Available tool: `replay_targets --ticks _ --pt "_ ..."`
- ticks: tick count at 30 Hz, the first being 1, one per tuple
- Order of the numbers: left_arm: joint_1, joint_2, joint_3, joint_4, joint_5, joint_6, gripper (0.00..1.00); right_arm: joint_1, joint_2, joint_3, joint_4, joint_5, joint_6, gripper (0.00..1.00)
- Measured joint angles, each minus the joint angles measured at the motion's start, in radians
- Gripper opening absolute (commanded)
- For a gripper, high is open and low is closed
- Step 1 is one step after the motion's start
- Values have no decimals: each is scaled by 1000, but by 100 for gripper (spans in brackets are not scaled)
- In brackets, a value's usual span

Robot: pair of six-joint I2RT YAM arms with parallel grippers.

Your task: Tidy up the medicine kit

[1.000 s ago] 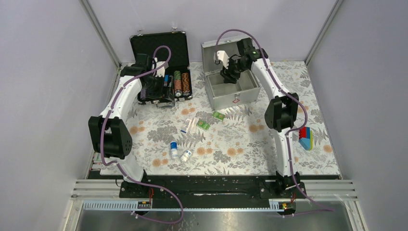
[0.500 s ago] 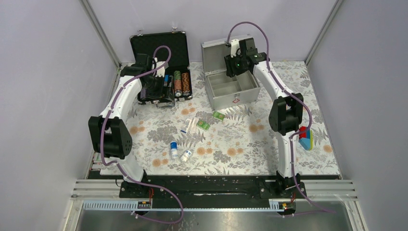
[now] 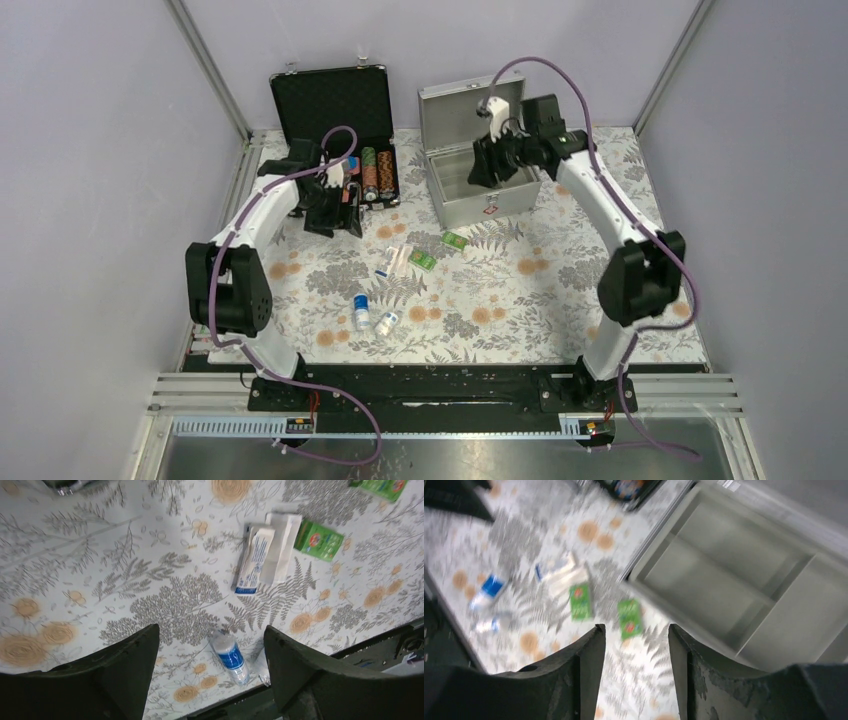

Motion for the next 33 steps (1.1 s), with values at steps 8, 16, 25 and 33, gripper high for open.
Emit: replay_targets --ticks 8,16,25,33 --pt "-58 9 -89 39 -48 -34 57 41 -245 -415 -5 -35 -126 59" --pt "-215 185 -24 84 -65 -24 67 61 -340 -544 -24 35 -135 60" --pt "-327 320 66 101 -78 0 72 61 -430 -592 -26 94 -150 60" --pt "-377 352 67 106 -145 -2 39 61 -430 -600 -26 105 -153 60"
